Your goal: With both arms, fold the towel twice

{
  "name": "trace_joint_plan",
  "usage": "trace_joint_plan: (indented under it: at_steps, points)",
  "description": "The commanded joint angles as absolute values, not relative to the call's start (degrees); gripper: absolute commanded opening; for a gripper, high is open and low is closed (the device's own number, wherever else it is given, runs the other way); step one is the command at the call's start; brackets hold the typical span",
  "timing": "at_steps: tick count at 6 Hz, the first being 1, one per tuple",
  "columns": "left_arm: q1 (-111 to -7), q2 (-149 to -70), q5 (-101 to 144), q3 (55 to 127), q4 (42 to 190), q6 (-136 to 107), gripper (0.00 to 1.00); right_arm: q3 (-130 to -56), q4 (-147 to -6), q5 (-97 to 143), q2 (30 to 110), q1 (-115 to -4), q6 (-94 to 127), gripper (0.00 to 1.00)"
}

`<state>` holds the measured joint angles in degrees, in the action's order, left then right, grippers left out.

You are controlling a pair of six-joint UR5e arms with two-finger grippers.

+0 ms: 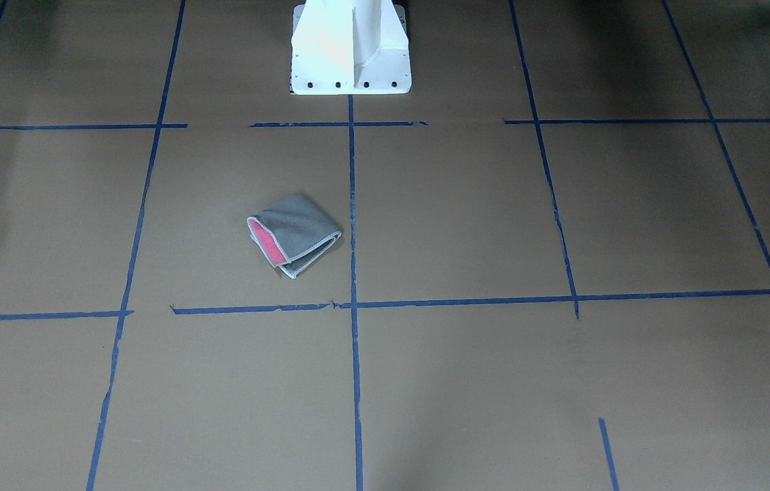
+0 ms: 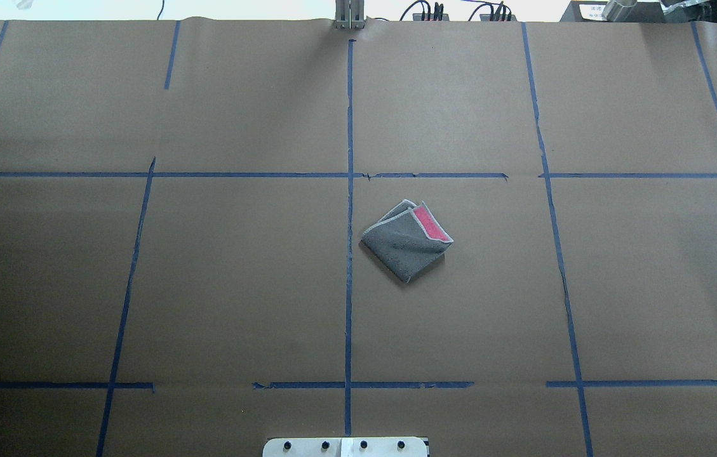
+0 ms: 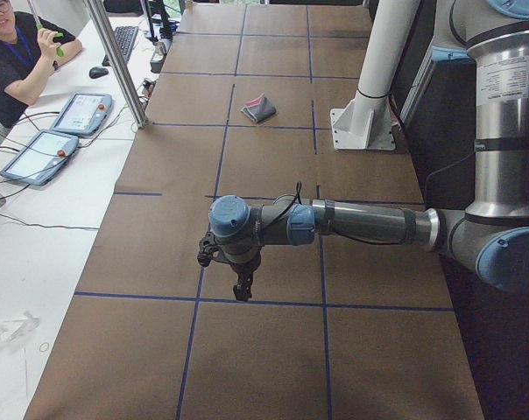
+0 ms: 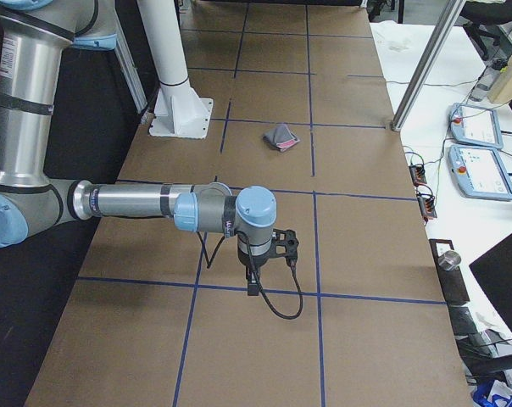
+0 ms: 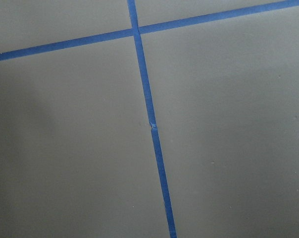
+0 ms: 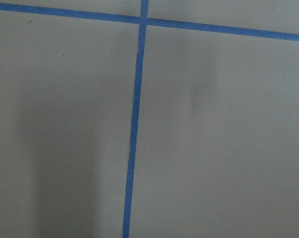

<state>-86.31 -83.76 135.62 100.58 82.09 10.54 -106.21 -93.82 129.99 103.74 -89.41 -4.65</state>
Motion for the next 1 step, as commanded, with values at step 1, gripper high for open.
trace_joint_plan:
  at_steps: [1]
  points:
    - [-86.3,-83.8,135.5,100.8,82.1,10.5,1.00,-106.3,-93.9,130.0,103.7,-89.4,-4.6,1.00]
